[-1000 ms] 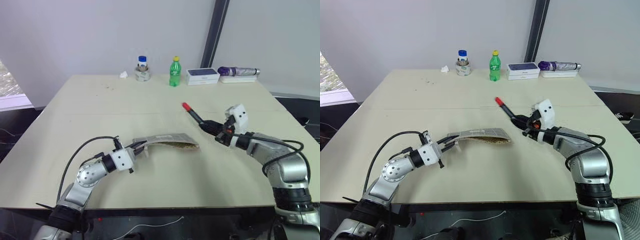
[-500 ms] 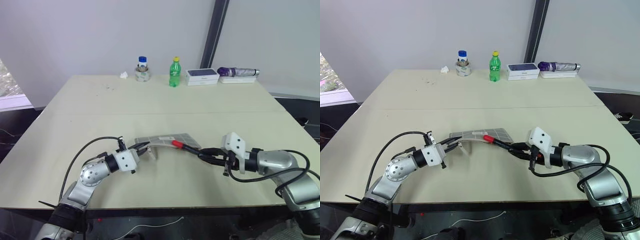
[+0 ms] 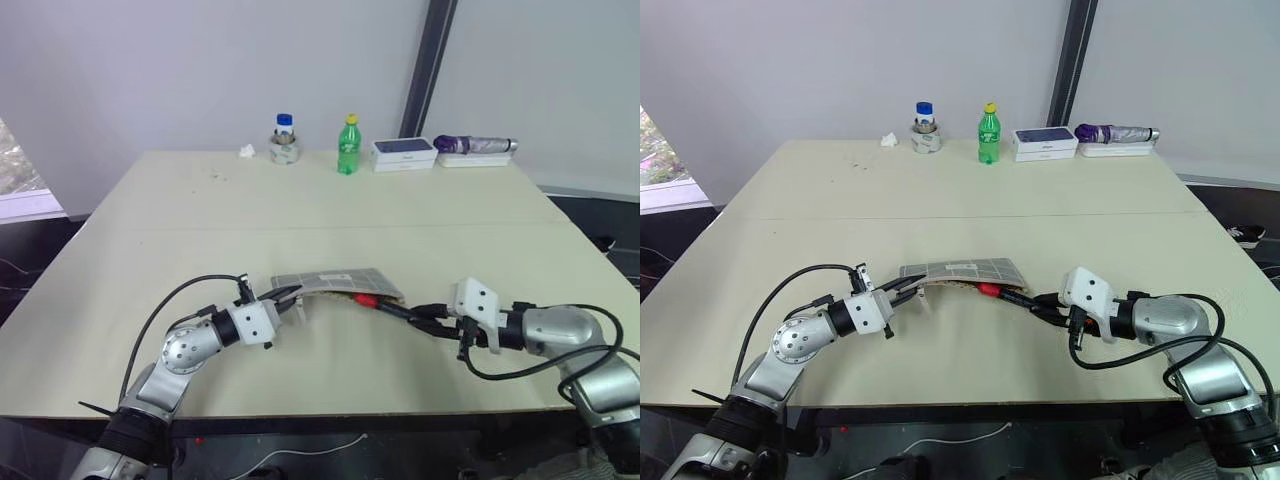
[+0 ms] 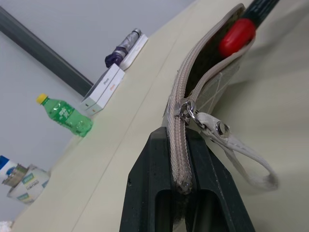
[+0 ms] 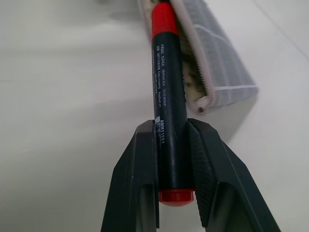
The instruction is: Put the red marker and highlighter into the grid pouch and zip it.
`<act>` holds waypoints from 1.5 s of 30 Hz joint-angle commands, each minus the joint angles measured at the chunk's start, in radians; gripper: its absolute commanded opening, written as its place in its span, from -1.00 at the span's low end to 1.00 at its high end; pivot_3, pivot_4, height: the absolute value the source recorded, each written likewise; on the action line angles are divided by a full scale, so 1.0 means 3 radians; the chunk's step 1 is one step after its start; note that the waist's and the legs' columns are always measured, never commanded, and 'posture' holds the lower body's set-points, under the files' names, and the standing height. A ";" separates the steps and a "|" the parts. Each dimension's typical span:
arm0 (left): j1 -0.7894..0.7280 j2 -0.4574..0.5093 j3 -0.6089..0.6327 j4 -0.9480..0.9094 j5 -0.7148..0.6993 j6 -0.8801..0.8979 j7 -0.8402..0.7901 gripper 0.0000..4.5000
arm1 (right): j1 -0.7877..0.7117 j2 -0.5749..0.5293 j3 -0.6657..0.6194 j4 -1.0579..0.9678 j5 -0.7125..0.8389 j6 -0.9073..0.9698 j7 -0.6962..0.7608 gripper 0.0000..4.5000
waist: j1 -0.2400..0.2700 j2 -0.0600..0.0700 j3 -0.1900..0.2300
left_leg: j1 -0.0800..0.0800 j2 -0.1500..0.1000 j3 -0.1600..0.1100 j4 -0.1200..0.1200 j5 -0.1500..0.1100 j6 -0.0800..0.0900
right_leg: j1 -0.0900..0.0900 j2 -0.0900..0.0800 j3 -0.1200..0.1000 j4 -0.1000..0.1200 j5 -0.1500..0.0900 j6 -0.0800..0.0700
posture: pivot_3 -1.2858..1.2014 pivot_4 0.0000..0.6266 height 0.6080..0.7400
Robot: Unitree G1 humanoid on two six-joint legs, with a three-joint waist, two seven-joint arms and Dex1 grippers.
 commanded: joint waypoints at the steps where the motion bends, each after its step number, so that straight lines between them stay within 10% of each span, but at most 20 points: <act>1: -0.0029 0.0006 0.0005 -0.0094 -0.0001 -0.0048 0.0009 -1.00 | -0.0063 0.0036 0.0003 -0.0075 0.0015 -0.0035 -0.0031 -0.83 | 0.0003 0.0000 0.0000 | 0.0000 0.0000 0.0000 0.0000 0.0000 0.0000 | 0.0000 0.0000 0.0000 0.0000 0.0000 0.0000 | 0.03 -0.52 1.00; 13: -0.0010 0.0031 -0.0132 -0.0385 -0.0080 0.0210 -0.0273 -1.00 | -0.0809 0.0318 0.0733 -0.0383 -0.0623 0.0821 -0.0448 -0.83 | -0.0005 0.0001 0.0000 | -0.0004 0.0000 -0.0004 -0.0003 0.0000 -0.0001 | -0.0007 0.0001 0.0001 0.0001 0.0000 0.0000 | 0.03 -0.52 1.00; 26: 0.0049 0.0380 0.0082 -0.0173 -0.0279 0.0123 -0.0436 -1.00 | -0.1014 0.0497 0.1243 -0.0182 -0.1277 0.0086 -0.0630 -0.83 | -0.0009 0.0001 0.0000 | -0.0004 -0.0001 -0.0004 -0.0002 0.0000 0.0000 | -0.0008 -0.0001 0.0002 0.0001 0.0000 0.0000 | 0.03 -0.52 1.00; 34: 0.0051 0.0387 0.0164 -0.0135 -0.0317 0.0169 -0.0379 -1.00 | -0.0980 0.0414 0.1147 -0.0042 -0.1304 -0.0279 -0.0609 0.99 | -0.0005 0.0001 0.0000 | -0.0004 0.0001 -0.0003 -0.0002 0.0000 0.0000 | -0.0008 -0.0001 0.0002 0.0001 0.0000 0.0000 | 0.03 -0.52 1.00; 45: 0.0067 0.0186 0.0197 -0.0263 -0.0249 0.0410 -0.0181 -1.00 | -0.0675 0.0553 0.0349 -0.0554 -0.0009 0.0080 -0.0335 0.99 | 0.0004 0.0001 0.0000 | -0.0004 0.0005 -0.0003 -0.0002 0.0000 0.0000 | -0.0005 -0.0001 0.0001 0.0000 0.0000 0.0000 | 0.03 -0.52 1.00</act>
